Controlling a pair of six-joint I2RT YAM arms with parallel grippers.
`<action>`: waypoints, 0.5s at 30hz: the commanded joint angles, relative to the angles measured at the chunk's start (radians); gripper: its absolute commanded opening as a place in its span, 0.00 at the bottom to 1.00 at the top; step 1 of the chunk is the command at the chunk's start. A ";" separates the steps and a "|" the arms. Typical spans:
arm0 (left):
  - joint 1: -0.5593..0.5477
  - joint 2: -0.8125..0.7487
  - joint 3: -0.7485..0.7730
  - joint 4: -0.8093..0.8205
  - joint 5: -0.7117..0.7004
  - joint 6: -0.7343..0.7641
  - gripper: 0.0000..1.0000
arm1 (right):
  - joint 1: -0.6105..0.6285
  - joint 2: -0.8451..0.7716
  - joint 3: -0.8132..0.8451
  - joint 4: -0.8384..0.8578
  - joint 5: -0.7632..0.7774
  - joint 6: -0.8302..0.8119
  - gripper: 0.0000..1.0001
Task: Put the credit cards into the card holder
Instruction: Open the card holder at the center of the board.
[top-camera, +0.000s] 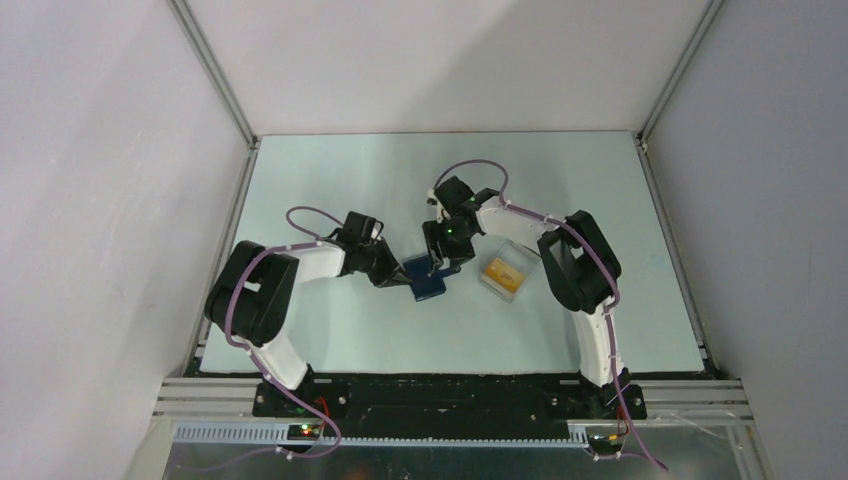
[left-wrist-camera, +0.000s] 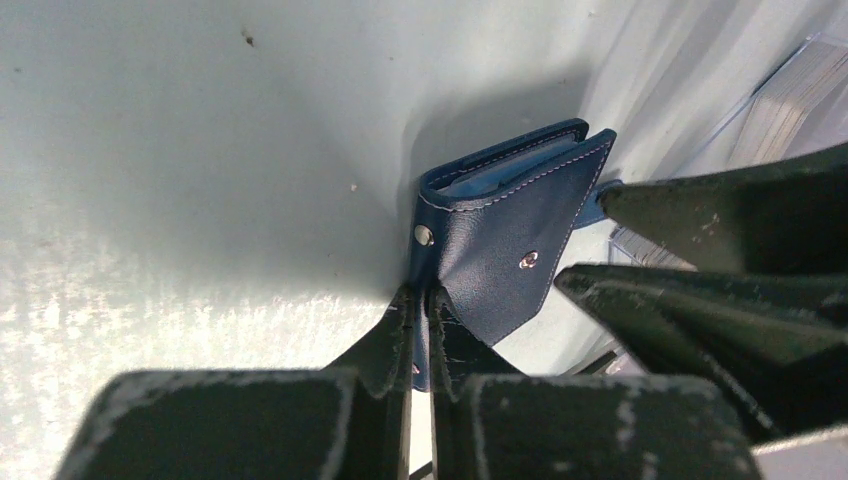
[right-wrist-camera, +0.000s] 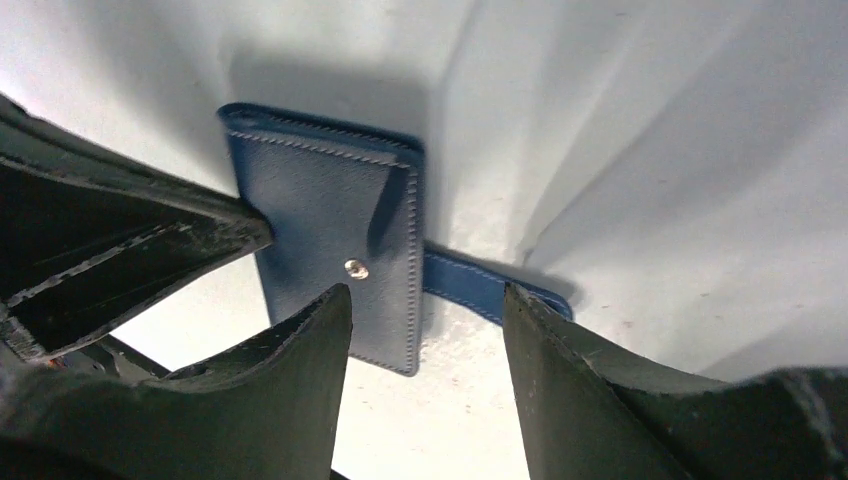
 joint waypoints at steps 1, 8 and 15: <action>0.000 0.067 -0.028 -0.090 -0.160 0.067 0.00 | -0.051 -0.005 -0.028 0.067 -0.130 0.020 0.61; 0.000 0.067 -0.025 -0.089 -0.155 0.068 0.00 | -0.075 0.041 -0.038 0.126 -0.328 0.040 0.53; -0.002 0.068 -0.016 -0.090 -0.145 0.073 0.00 | -0.091 0.084 -0.024 0.114 -0.363 0.065 0.44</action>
